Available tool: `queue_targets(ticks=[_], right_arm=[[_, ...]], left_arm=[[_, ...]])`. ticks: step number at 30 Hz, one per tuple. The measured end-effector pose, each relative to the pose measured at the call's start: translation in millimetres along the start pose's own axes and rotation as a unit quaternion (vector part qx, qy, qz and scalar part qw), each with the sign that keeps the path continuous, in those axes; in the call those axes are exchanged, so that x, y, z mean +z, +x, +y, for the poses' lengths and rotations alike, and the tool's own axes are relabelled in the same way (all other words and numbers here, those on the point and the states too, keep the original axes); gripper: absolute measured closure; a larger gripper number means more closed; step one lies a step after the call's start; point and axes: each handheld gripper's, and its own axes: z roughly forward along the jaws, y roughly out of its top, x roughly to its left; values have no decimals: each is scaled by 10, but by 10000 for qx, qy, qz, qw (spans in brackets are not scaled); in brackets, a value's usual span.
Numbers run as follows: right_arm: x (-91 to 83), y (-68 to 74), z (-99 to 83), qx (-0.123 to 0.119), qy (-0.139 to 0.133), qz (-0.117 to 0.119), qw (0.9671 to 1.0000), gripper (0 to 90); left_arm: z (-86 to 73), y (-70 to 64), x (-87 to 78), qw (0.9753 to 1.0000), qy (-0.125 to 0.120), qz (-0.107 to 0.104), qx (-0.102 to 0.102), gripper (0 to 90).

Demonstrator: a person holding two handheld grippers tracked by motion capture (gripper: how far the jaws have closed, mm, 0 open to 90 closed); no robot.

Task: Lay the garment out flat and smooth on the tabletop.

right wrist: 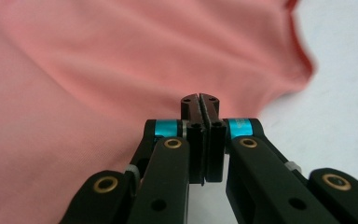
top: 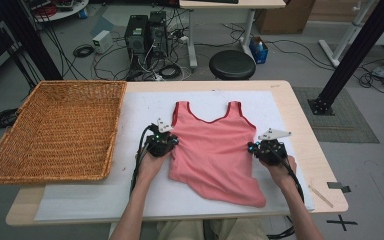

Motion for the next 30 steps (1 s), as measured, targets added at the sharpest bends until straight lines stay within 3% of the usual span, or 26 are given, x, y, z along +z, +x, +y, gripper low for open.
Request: queue_targets(ticks=[3, 5, 6, 9, 11, 14, 17, 18, 19, 20, 21, 23, 27, 29, 30], right_arm=[[118, -114, 24, 64, 187, -60, 9998, 870], [117, -159, 2, 267, 212, -103, 9994, 690], [67, -164, -7, 395, 137, -94, 9991, 642], [-123, -128, -55, 492, -112, -67, 9987, 584], [-214, -83, -93, 480, -178, 43, 9987, 560], [-243, 47, -152, 386, 13, 332, 9987, 499], [-155, 226, -204, 54, 236, 437, 9988, 526], [-116, 271, -218, -58, 342, 436, 9984, 621], [-101, 298, -230, -129, 246, 471, 9985, 753], [-100, 315, -228, -210, 167, 443, 9987, 859], [-96, 313, -211, -303, 165, 311, 9989, 876], [-64, 225, -143, -162, 50, 232, 9996, 885], [16, -15, 4, 15, -131, -305, 9994, 881], [108, -107, -8, 72, 79, -297, 9995, 776], [126, -133, -26, 175, 191, -256, 9993, 708]], left_arm=[[17, 42, 81, 9998, 175, -47, -4, 834], [16, 40, 34, 9998, 177, -32, -79, 708], [16, 38, -19, 9998, 119, -67, -135, 636], [4, -12, -198, 9994, -182, -197, -223, 546], [-21, -57, -274, 9989, -253, -341, -184, 544], [-90, -164, -271, 9989, 135, -454, -8, 522], [-197, -261, -162, 9976, 456, -498, 158, 529], [-223, -290, -135, 9973, 484, -464, 298, 573], [-232, -316, -138, 9977, 379, -335, 457, 626], [-216, -321, -132, 9978, 356, -274, 493, 767], [-186, -305, -116, 9982, 290, -289, 428, 837], [-107, -243, -87, 9994, 74, -159, 315, 867], [24, -108, 38, 9996, -123, 150, 182, 867], [24, -64, 80, 10000, -26, 52, 52, 824], [19, -63, 60, 10000, -28, 44, -4, 737]])
